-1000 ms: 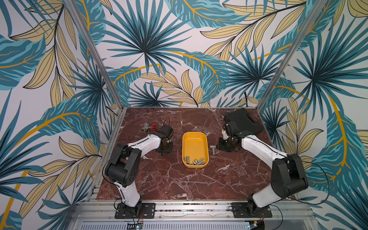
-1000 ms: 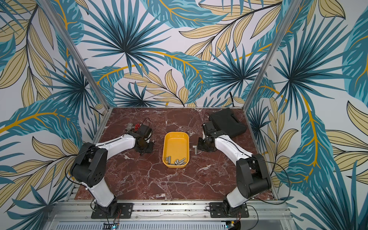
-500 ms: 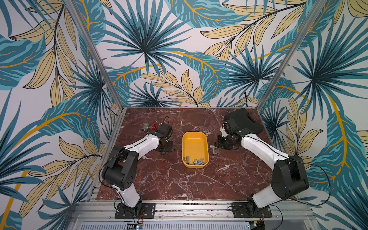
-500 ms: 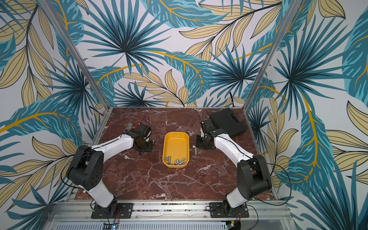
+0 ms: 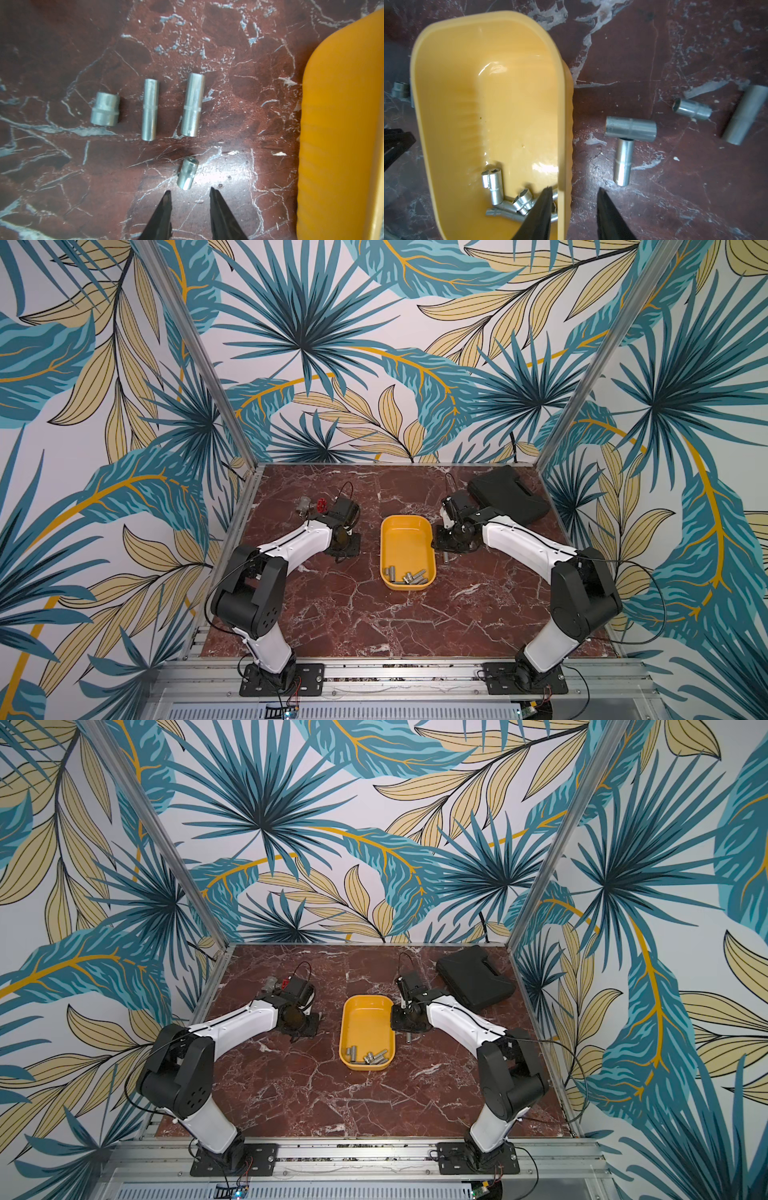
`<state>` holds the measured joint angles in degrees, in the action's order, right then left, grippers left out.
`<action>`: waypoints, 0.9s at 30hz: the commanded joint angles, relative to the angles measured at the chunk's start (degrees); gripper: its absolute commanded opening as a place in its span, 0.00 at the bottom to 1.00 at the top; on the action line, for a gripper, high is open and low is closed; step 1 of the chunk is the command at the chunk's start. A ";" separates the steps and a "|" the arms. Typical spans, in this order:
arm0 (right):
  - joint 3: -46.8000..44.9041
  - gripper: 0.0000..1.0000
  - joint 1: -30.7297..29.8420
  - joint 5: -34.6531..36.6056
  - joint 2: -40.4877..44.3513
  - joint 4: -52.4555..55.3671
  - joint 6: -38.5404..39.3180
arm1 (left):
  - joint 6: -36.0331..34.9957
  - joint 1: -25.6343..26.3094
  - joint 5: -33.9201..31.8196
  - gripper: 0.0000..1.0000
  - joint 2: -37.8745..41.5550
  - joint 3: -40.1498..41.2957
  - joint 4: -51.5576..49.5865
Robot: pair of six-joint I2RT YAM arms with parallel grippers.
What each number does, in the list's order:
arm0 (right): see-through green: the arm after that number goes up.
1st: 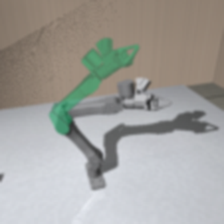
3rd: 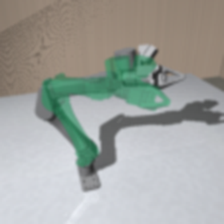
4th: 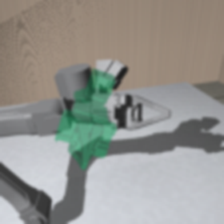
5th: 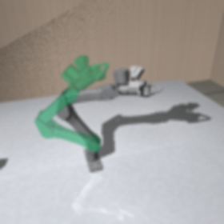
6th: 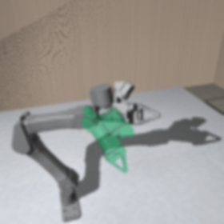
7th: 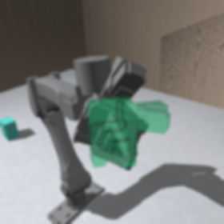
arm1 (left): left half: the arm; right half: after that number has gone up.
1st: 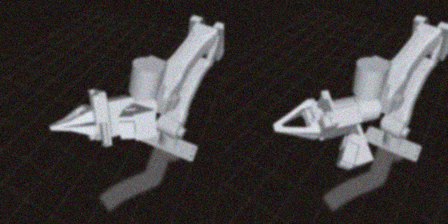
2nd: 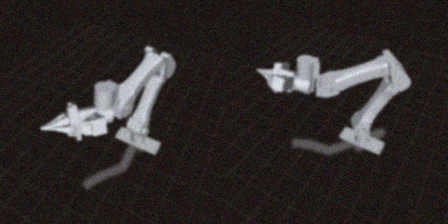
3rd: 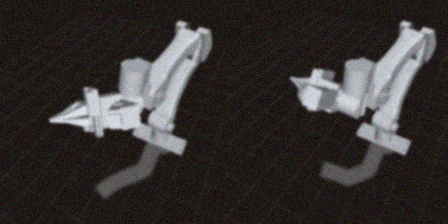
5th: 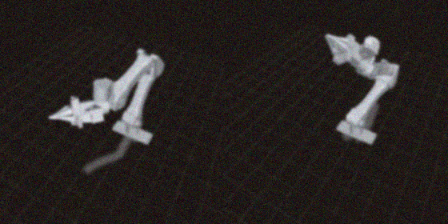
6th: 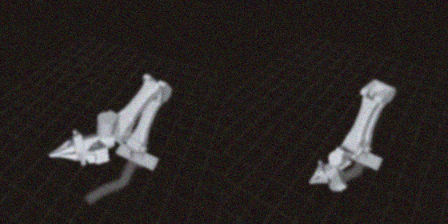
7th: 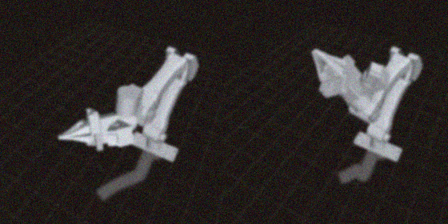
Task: Take out the socket from the storage box
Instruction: Adjust the storage box at the center of the board.
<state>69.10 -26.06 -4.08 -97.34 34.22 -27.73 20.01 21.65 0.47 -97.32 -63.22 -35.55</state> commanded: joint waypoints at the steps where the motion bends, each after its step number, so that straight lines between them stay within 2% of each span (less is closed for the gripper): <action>1: 1.26 0.38 -2.08 5.18 -1.04 -1.68 -1.42 | 0.28 -0.36 0.54 0.35 1.30 -0.56 0.92; 7: -0.86 0.38 -4.06 9.41 -2.74 -5.52 -3.92 | 0.61 -0.36 1.11 0.35 1.28 0.32 1.62; 17: -2.64 0.30 -6.34 12.46 -6.05 -8.27 -5.84 | 0.89 -0.29 1.24 0.35 1.32 1.70 2.43; 22: -3.18 0.25 -7.16 13.05 -7.21 -8.56 -6.45 | 1.01 -0.36 1.55 0.35 1.17 1.87 2.85; 27: -3.71 0.15 -7.25 12.41 -8.15 -8.10 -7.00 | 1.00 -0.35 1.46 0.35 1.39 2.20 2.85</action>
<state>66.81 -33.10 7.73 -104.22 26.20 -33.63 20.67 21.65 1.54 -97.32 -62.98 -33.63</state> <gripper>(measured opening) 0.161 0.347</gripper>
